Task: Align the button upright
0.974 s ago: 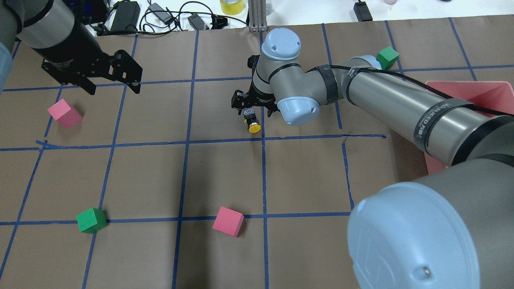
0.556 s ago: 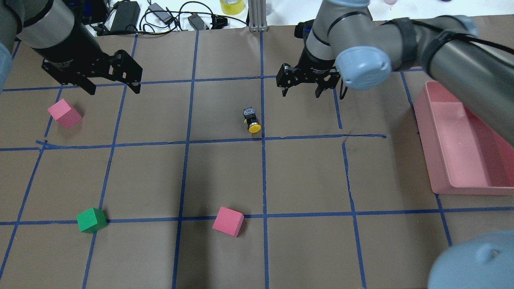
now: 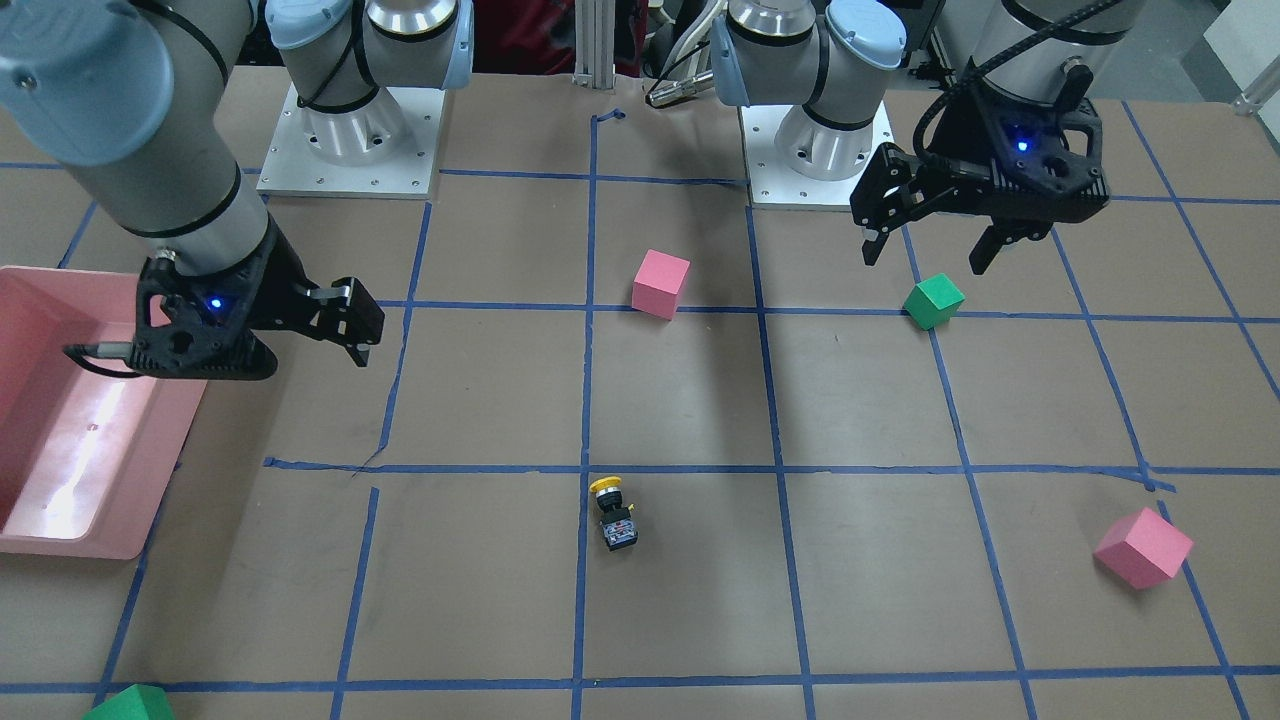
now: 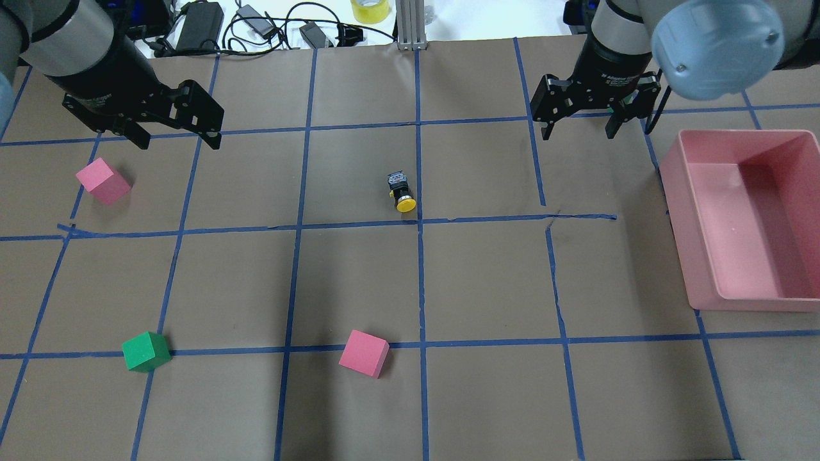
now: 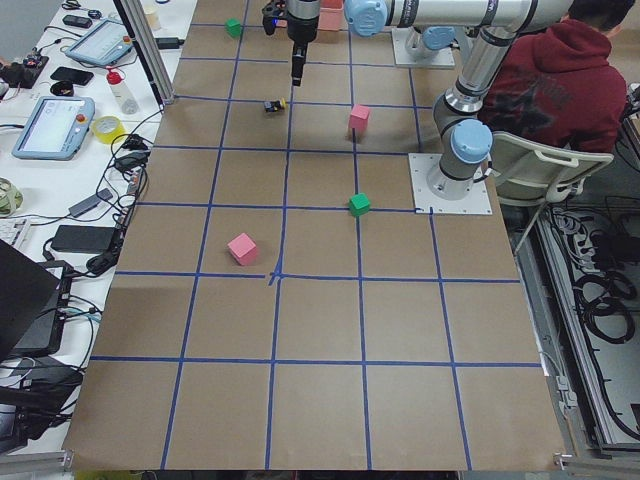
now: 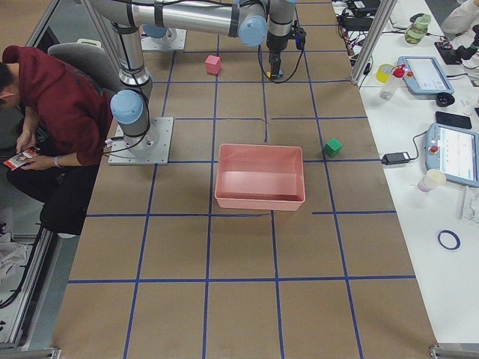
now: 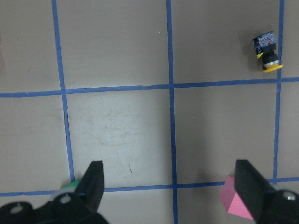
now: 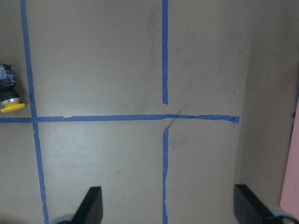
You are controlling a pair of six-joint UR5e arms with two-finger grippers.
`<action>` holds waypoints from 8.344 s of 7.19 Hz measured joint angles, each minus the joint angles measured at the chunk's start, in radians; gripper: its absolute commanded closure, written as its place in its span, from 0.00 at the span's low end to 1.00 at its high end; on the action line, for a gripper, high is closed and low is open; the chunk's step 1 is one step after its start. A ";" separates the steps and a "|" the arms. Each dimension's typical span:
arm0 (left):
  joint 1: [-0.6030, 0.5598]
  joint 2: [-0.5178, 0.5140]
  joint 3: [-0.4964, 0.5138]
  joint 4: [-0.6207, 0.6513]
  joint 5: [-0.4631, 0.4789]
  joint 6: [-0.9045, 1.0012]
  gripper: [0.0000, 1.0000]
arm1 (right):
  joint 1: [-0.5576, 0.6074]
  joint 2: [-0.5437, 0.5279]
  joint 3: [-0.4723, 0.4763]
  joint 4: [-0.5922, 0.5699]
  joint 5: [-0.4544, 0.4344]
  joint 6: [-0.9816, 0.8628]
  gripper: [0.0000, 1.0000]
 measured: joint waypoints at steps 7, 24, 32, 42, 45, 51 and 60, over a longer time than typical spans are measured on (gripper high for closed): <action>-0.084 -0.019 -0.215 0.313 -0.007 -0.152 0.00 | 0.000 -0.035 -0.007 0.086 -0.036 0.011 0.00; -0.580 -0.666 -0.362 1.441 0.363 -0.765 0.13 | 0.016 -0.050 -0.003 0.107 -0.038 0.014 0.00; -0.588 -0.728 -0.342 1.606 0.428 -0.656 1.00 | -0.010 -0.049 0.008 0.107 -0.050 0.009 0.00; -0.373 -0.523 0.015 0.375 -0.283 -0.845 1.00 | -0.022 -0.042 0.022 0.088 -0.047 0.009 0.00; -0.343 -0.600 0.065 0.269 -0.402 -0.860 1.00 | -0.024 -0.041 0.023 0.088 -0.047 0.011 0.00; -0.270 -0.703 0.154 0.137 -0.532 -0.864 0.76 | -0.024 -0.041 0.023 0.087 -0.052 0.013 0.00; -0.156 -0.494 0.241 -0.109 -0.319 -0.610 0.00 | -0.024 -0.041 0.023 0.087 -0.055 0.013 0.00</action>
